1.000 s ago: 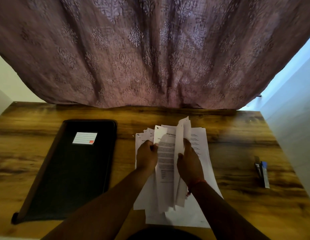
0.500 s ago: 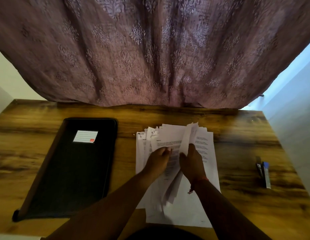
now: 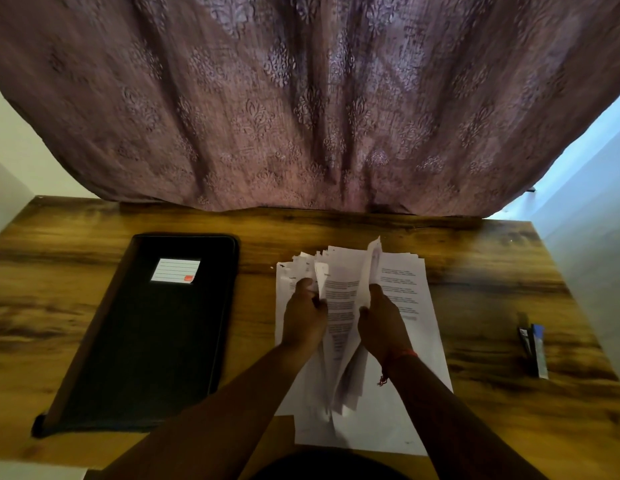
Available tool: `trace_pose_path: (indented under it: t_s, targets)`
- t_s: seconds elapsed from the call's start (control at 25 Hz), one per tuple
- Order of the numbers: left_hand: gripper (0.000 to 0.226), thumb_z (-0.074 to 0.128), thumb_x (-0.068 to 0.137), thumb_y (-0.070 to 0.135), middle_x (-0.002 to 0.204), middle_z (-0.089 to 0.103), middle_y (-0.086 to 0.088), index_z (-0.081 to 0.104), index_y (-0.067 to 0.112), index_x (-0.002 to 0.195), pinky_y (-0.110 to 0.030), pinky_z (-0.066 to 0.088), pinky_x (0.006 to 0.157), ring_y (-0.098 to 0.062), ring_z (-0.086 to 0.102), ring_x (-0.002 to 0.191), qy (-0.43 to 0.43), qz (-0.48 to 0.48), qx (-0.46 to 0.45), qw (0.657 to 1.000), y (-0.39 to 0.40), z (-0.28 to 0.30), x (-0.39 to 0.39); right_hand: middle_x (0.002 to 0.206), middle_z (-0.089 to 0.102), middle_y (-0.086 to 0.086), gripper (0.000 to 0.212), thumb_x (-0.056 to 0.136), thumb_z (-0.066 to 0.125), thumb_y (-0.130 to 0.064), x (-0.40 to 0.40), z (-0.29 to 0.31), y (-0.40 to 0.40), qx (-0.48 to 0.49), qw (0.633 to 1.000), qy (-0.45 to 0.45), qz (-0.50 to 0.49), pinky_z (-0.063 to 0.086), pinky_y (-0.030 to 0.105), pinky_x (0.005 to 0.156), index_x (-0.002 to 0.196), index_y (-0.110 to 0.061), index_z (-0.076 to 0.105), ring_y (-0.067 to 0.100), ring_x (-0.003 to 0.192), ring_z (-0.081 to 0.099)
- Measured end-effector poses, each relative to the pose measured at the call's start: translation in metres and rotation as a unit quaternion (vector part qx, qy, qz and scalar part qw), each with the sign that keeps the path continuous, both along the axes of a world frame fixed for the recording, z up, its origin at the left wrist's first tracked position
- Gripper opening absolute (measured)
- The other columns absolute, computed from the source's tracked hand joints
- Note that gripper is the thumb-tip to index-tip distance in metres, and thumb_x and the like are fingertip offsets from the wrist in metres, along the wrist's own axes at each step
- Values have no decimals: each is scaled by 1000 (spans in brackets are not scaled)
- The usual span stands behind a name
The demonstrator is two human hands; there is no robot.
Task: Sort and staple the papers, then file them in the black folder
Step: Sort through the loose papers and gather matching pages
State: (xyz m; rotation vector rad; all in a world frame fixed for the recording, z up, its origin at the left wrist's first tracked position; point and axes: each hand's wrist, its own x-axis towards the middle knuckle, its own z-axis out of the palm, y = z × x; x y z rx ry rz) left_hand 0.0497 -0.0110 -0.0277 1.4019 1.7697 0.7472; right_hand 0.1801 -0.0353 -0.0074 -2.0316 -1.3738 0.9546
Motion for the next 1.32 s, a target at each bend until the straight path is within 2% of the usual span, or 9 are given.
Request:
trace_pose_path:
  t_s: [0.16, 0.32, 0.4, 0.52, 0.64, 0.8, 0.92, 1.12, 1.32]
  targets:
    - [15, 57, 99, 26, 120, 67, -3, 62, 18, 110, -34, 54, 89, -25, 65, 110, 37, -14, -12, 999, 0, 9, 4, 131, 58, 6, 47, 96, 52, -7, 1, 1, 0, 1, 1000, -15, 16, 51, 48, 98, 139, -18, 40, 29, 119, 58]
    - [21, 51, 102, 31, 119, 68, -4, 65, 15, 105, -22, 47, 78, -23, 65, 108, 62, -2, -32, 998, 4, 9, 2, 132, 57, 3, 54, 95, 55, -12, 2, 4, -2, 21, 999, -48, 15, 52, 49, 96, 145, -20, 35, 28, 117, 60]
    - [24, 51, 101, 34, 119, 68, -5, 65, 15, 106, -21, 43, 77, -22, 65, 108, 50, 13, -43, 998, 6, 10, 1, 131, 58, 3, 52, 96, 56, -16, 2, 6, -1, 33, 997, -61, 24, 52, 49, 95, 144, -21, 36, 28, 116, 61]
    - [22, 58, 97, 36, 118, 68, -2, 62, 17, 108, -27, 48, 82, -24, 66, 109, 21, 14, -54, 998, 8, 7, -1, 131, 59, 4, 50, 95, 57, -18, 1, 7, 0, 31, 996, -71, 39, 52, 48, 94, 141, -20, 38, 28, 117, 61]
    - [19, 64, 94, 31, 120, 67, -1, 59, 20, 110, -33, 53, 87, -24, 65, 111, 11, -4, -67, 998, 7, 5, -1, 131, 58, 4, 56, 95, 57, -16, 0, 5, -2, 26, 996, -66, 45, 53, 46, 92, 146, -19, 32, 26, 116, 61]
    - [21, 60, 97, 21, 127, 64, -4, 60, 18, 117, -41, 52, 96, -27, 60, 119, 11, -7, -58, 998, 3, 4, -1, 129, 59, 6, 55, 96, 55, -18, 1, 4, -3, 14, 995, -88, 51, 52, 46, 93, 146, -18, 32, 27, 115, 62]
    - [19, 58, 98, 19, 127, 64, -5, 62, 17, 116, -41, 51, 96, -27, 60, 119, 18, -3, -60, 998, 2, 4, -2, 128, 59, 6, 54, 96, 56, -19, 3, 4, -3, 18, 993, -103, 55, 52, 45, 93, 145, -18, 33, 27, 114, 62]
    - [20, 58, 98, 24, 124, 66, -4, 64, 18, 115, -38, 54, 92, -26, 62, 115, 8, 8, -26, 1000, 5, 5, -4, 127, 60, 6, 53, 96, 56, -21, 4, 6, -3, 13, 993, -103, 63, 52, 47, 95, 144, -19, 34, 28, 113, 62]
    - [20, 50, 102, 21, 121, 65, -1, 62, 17, 118, -21, 54, 76, -15, 63, 104, 11, 37, 61, 997, 10, 25, -15, 117, 61, 9, 61, 94, 52, -17, 3, 9, 5, -24, 981, -165, 101, 55, 45, 90, 148, -15, 23, 28, 101, 64]
